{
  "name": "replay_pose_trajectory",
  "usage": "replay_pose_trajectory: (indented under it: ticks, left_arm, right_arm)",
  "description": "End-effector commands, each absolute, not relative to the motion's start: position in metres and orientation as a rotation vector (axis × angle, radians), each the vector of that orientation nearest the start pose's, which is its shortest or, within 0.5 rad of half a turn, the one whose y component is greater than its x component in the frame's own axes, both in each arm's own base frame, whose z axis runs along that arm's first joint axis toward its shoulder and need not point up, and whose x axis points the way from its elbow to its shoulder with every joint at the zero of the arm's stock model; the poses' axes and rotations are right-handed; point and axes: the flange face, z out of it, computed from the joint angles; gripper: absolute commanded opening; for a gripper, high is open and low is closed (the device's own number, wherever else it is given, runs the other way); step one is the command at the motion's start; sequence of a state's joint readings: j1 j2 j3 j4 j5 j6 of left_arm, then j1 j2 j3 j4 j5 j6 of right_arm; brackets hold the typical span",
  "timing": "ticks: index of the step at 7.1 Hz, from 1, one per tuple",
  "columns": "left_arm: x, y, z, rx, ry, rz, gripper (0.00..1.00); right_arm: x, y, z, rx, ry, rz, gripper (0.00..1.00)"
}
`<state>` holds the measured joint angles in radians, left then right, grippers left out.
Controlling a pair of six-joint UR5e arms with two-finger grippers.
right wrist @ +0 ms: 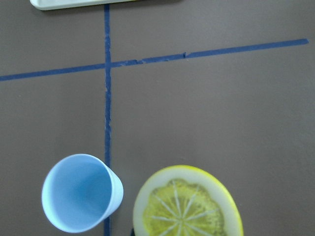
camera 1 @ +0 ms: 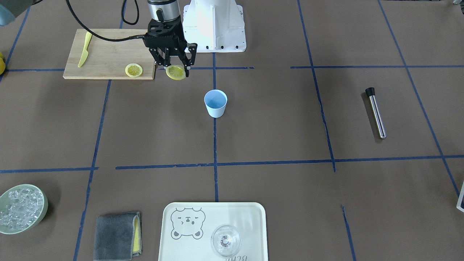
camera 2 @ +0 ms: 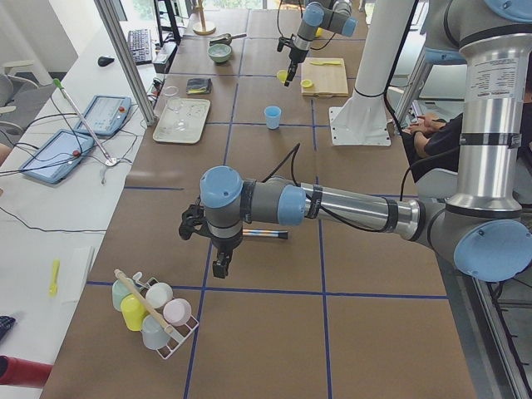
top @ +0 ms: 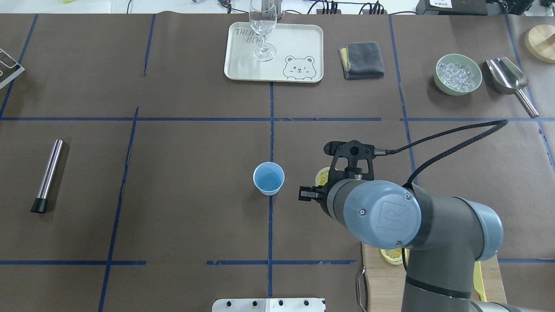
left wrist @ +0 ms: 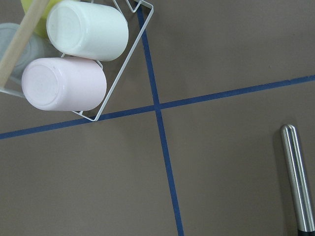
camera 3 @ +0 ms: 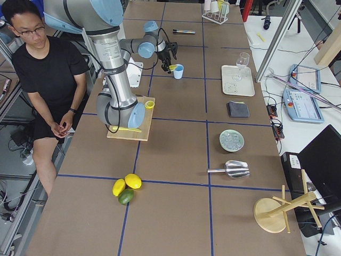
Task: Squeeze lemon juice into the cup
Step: 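Carry the lemon slice with the right gripper over the blue cup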
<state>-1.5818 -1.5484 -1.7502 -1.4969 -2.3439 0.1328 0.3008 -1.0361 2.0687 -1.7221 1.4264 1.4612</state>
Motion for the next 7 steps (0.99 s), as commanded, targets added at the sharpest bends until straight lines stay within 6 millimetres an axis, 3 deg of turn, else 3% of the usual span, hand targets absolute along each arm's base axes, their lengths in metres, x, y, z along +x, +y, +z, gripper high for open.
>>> replay_pose_trajectory:
  ticks: [1, 4, 7]
  left_arm:
    - [-0.069, -0.483, 0.599, 0.116, 0.769, 0.142, 1.00]
    - [-0.069, -0.485, 0.607, 0.104, 0.770, 0.140, 1.00]
    - [-0.069, -0.488, 0.610, 0.100, 0.770, 0.140, 1.00]
  right_arm:
    - [-0.526, -0.329, 0.148, 0.355, -0.816, 0.268, 0.54]
    - [-0.585, -0.347, 0.123, 0.360, -0.766, 0.244, 0.55]
    - [-0.600, -0.349, 0.137, 0.355, -0.726, 0.217, 0.56]
